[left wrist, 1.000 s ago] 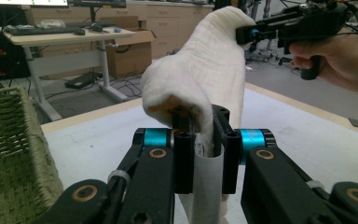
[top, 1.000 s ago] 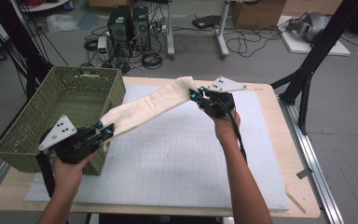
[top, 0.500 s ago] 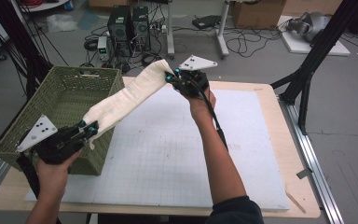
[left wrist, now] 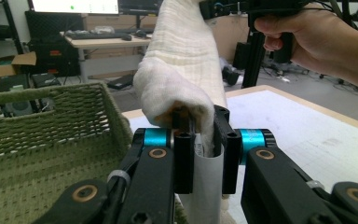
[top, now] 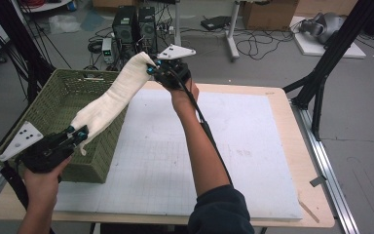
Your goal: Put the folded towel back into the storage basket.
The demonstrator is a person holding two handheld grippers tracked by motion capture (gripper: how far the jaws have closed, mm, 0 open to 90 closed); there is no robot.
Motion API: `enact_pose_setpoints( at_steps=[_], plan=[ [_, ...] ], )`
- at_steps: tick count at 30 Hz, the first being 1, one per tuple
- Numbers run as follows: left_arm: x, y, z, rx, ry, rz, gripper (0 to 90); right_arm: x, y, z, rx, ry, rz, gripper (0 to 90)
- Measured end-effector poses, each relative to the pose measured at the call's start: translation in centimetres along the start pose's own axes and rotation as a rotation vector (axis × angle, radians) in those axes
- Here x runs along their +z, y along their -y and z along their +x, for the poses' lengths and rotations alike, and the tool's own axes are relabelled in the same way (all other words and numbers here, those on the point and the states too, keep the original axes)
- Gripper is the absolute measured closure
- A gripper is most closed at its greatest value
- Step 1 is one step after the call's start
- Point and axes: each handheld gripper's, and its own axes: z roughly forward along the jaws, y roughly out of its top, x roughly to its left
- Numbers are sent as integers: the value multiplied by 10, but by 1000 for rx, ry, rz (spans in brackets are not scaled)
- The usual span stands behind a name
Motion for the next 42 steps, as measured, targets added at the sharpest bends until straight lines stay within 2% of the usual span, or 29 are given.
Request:
enact_pose_setpoints(
  at_steps=[4,7,11,15,27,35,37,39,42],
  plan=[
    [-6,0,5,-7,-19,-8,807,15,-6,6,11,-6,-15,817],
    [-12,1,8,-10,-38,-10,807,28,-10,11,19,-19,-7,818],
    [-18,2,13,-14,-62,-11,806,46,-18,20,9,-28,-12,818],
    [-25,3,19,-15,-87,-11,806,66,-23,30,3,-40,2,817],
    [-41,7,35,-67,-169,-20,805,121,-35,59,-20,-82,48,817],
    [-46,10,40,-80,-220,8,792,155,-36,77,-30,-116,88,815],
    [-46,11,40,-104,-240,15,711,162,-35,83,-30,-111,101,755],
    [-47,8,40,-119,-260,18,563,168,-32,87,-25,-84,118,546],
    [-48,1,35,-80,-288,1,419,170,-28,88,1,-92,146,462]
  ],
)
